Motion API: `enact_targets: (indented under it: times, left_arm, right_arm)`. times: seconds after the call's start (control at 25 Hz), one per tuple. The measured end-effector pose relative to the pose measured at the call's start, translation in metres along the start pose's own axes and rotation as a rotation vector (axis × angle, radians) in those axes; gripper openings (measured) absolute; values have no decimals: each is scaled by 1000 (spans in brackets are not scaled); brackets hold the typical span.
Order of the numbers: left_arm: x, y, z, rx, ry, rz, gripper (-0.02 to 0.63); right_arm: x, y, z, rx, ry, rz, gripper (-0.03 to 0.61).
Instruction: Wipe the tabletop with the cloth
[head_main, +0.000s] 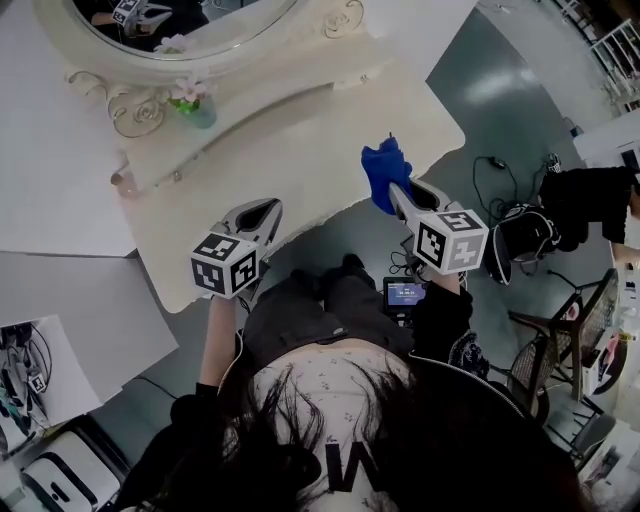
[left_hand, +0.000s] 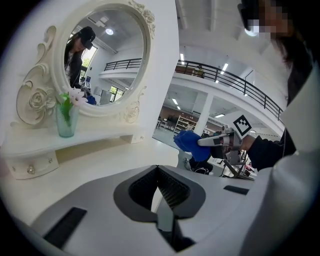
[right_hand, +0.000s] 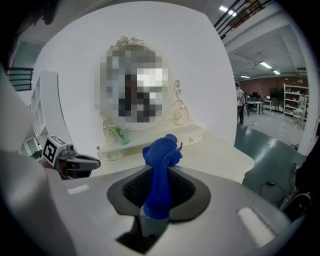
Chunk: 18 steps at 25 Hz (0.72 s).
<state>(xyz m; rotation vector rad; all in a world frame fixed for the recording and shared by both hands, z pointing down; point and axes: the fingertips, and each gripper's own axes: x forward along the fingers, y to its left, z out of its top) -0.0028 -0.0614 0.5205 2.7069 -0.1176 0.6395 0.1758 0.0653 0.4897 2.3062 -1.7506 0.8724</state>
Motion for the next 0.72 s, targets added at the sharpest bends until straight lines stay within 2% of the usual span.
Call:
enact_targets:
  times: [0.28, 0.4, 0.56, 0.72]
  left_arm:
    - [5, -14, 0, -44, -39, -126, 0]
    - [7, -12, -3, -90, -65, -143, 0]
    - [9, 2, -18, -125, -34, -90, 0]
    - [8, 30, -35, -203, -14, 19, 0]
  right_arm:
    - [-20, -8, 7, -5, -23, -27, 86]
    - [-23, -11, 7, -8, -23, -36, 86]
    - [-22, -8, 6, -12, -14, -29, 86]
    - [-15, -3, 4, -15, -5, -16, 86]
